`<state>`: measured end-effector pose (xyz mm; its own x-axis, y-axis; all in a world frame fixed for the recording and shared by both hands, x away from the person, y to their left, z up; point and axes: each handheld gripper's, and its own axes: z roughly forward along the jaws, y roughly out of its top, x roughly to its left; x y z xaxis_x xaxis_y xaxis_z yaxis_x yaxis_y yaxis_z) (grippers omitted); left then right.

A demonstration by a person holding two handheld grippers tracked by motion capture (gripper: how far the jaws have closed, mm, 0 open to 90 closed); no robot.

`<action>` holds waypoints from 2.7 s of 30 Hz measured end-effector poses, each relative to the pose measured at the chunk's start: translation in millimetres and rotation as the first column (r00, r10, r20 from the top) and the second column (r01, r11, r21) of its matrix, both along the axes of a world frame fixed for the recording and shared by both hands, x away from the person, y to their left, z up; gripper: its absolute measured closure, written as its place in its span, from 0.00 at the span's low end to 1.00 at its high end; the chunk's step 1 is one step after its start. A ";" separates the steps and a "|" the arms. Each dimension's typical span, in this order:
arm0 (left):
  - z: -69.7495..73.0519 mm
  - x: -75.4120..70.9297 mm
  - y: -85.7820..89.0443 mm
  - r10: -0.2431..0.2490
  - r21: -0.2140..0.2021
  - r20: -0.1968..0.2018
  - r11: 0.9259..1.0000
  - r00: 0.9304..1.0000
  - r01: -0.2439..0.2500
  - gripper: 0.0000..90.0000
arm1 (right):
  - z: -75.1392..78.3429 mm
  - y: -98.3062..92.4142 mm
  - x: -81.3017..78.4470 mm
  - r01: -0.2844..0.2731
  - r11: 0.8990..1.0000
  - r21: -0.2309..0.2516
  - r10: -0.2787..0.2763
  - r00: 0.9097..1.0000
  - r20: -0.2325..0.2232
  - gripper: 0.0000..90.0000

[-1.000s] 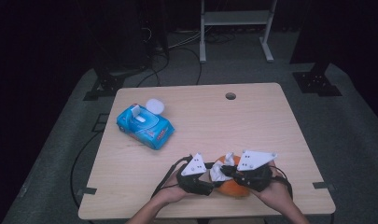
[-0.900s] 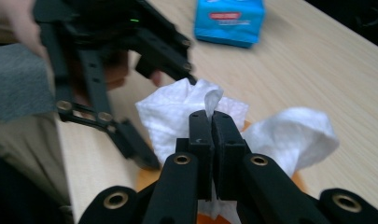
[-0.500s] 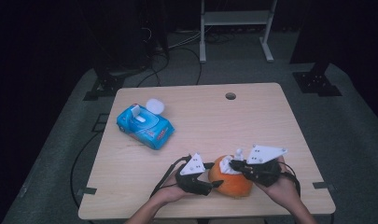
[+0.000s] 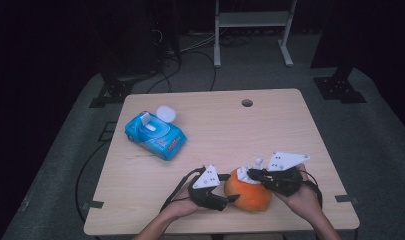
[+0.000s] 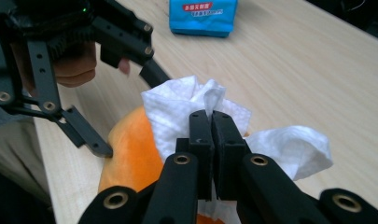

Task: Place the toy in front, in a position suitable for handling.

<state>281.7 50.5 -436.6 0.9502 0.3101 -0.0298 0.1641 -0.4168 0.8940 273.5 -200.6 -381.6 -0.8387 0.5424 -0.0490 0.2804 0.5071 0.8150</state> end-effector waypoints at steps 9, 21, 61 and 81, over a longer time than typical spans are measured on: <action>1.3 -6.4 -3.7 -0.013 0.024 0.041 1.000 0.999 0.012 0.41 | 4.0 19.9 -9.0 -0.059 0.998 -0.017 0.059 0.998 0.013 0.97; -2.5 -1.6 5.0 -0.008 0.041 0.041 0.999 0.999 0.006 0.42 | 2.3 5.3 -2.9 -0.020 1.000 -0.011 0.020 1.000 0.001 0.97; -12.1 18.6 26.6 0.006 -0.028 -0.065 1.000 0.998 -0.008 0.43 | -21.4 -18.1 8.1 0.000 0.999 0.052 0.004 0.996 -0.090 0.96; -13.7 18.9 30.3 0.015 -0.028 -0.080 0.999 0.997 -0.018 0.42 | -24.4 -25.9 12.9 0.003 0.997 0.080 0.007 0.992 -0.124 0.97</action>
<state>300.7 80.9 -450.4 0.9393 0.3237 -0.1142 0.2419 -0.3882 0.8892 286.3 -226.4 -406.1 -0.8367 0.5387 0.0986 0.3805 0.4424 0.8121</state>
